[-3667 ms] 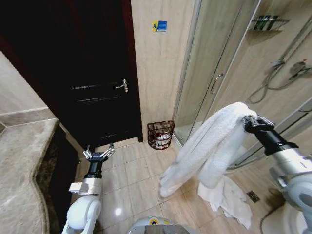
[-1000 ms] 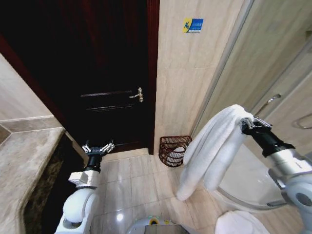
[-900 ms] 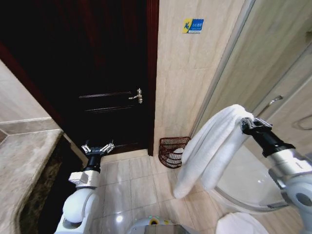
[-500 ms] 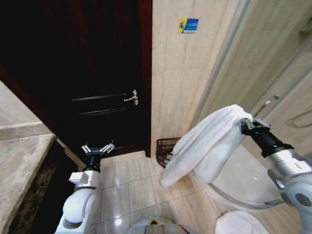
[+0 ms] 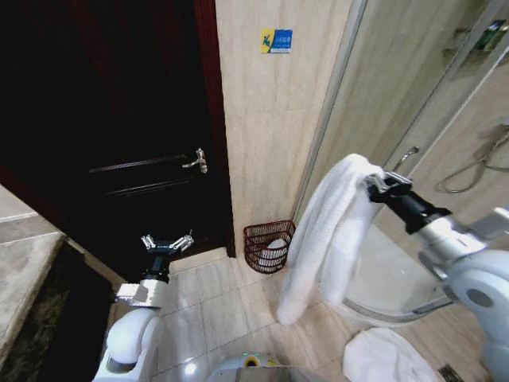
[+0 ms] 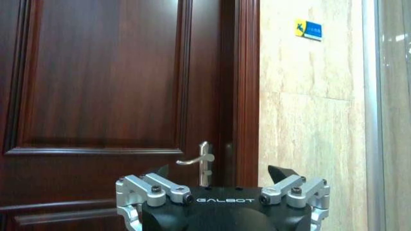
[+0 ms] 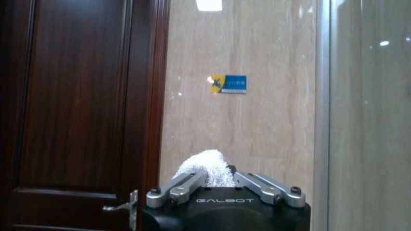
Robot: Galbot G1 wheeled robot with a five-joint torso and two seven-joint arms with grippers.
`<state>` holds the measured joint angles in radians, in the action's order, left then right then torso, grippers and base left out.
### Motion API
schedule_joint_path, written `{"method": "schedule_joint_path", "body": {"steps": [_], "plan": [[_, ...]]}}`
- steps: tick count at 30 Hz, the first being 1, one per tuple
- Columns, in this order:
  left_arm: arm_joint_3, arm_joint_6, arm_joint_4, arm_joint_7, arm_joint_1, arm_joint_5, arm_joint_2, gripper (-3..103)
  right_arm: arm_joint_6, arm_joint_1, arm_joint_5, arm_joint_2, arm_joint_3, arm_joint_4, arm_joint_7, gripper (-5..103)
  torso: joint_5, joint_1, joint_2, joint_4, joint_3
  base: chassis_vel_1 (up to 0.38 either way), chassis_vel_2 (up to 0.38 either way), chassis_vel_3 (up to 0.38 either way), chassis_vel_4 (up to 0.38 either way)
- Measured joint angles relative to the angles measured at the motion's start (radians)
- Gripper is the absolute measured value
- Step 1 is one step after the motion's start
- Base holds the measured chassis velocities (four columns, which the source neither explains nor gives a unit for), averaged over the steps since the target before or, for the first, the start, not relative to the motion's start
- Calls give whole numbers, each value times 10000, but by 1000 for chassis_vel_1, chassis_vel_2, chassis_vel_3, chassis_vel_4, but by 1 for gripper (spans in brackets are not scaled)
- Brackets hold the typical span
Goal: Discard the used towel into the hamper.
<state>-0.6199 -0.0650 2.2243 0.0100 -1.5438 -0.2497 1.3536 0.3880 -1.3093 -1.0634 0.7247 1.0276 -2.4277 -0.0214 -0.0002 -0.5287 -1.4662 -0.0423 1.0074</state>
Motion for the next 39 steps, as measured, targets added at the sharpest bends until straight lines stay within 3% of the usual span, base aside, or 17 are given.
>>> {"method": "schedule_joint_path", "body": {"steps": [15,18,21,25,32,36,39], "plan": [[98,-98,65,112,-88,316,259,100,-177,633,-1769,-2492,811,1510,-80,3,2,2,0,3,-1,0,0,0,0],[-13,-200,30,115,-124,312,286,100,-391,1105,-1999,-3258,616,2455,264,3,1,2,0,1,-1,0,0,0,0],[-61,-261,-17,116,-137,291,297,100,-577,1342,-1929,-3543,374,2958,738,3,2,2,0,1,-1,0,0,0,0],[-85,-356,-124,119,-118,285,365,100,-693,1830,-1652,-3567,-245,3414,1039,3,4,2,0,2,0,0,0,0,0],[-76,-362,-180,122,-66,284,395,100,-726,2311,-1413,-3140,-1050,3199,852,3,4,2,0,5,-1,0,0,0,0],[-74,-347,-181,115,-35,276,412,100,-729,4096,-1435,-2925,-2915,3271,76,3,0,2,0,3,-1,0,0,0,0],[-88,-347,-181,111,-49,276,425,100,-724,4862,-1444,-2870,-3602,3401,-16,3,0,2,0,3,0,0,0,0,0]]}}
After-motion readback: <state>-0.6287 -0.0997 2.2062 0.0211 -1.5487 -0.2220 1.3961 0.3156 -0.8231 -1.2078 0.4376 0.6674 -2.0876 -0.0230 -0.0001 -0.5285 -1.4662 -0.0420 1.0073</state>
